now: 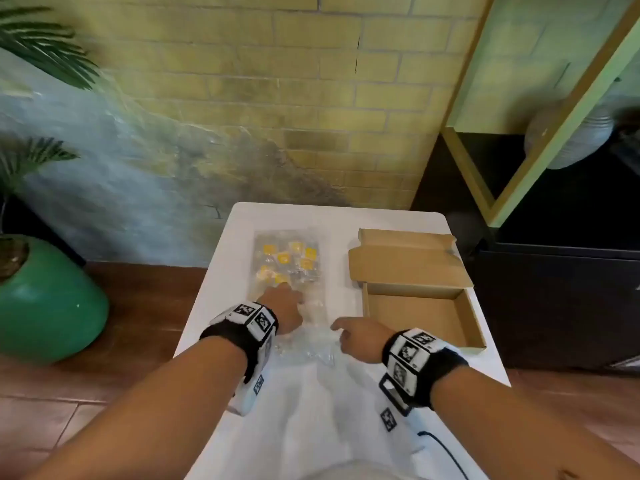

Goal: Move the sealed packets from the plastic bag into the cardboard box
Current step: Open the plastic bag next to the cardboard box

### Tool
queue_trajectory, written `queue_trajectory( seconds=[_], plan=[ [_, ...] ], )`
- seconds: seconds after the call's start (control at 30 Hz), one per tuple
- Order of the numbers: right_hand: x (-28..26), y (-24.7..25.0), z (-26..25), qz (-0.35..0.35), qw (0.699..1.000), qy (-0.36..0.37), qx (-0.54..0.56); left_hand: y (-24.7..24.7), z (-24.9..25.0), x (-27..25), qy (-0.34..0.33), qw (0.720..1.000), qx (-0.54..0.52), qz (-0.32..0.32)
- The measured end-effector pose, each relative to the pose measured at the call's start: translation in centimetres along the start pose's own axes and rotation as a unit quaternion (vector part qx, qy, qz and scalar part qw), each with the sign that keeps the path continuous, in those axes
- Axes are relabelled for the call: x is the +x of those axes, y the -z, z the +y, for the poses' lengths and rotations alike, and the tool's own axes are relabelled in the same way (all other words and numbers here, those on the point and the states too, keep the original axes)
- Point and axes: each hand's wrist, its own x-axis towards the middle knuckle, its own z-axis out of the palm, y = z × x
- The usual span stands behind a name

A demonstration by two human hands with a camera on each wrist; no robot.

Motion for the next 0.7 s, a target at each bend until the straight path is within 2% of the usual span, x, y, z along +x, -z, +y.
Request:
queue_trajectory(
  seconds=[0.1, 0.33, 0.43, 0.53, 0.6, 0.7],
  plan=[
    [2.0, -0.5, -1.5, -0.012, 0.999, -0.04, -0.005, -0.9, -0.7, 0.7, 0.018, 0.998, 0.057, -0.027],
    [5.3, -1.9, -1.5, 0.022, 0.988, -0.124, 0.09, -1.3, -2.0, 1.3, -0.009, 0.999, 0.043, -0.026],
    [5.3, -2.4, -1.8, 0.039, 0.985, -0.109, 0.127, -0.4, -2.2, 1.6, -0.009, 0.998, 0.044, -0.047],
    [4.7, -2.1, -2.1, 0.032, 0.993, -0.104, 0.045, 0.8, -1.6, 1.4, -0.021, 0.996, 0.072, -0.051],
    [3.9, -1.4, -2.2, 0.062, 0.996, -0.069, 0.01, 1.2, -0.7, 1.4, -0.059, 0.996, 0.068, -0.03],
    [2.1, 0.0, -2.2, 0.119, 0.993, 0.009, 0.012, 1.4, 0.9, 1.4, -0.153, 0.986, 0.07, 0.011]
  ],
)
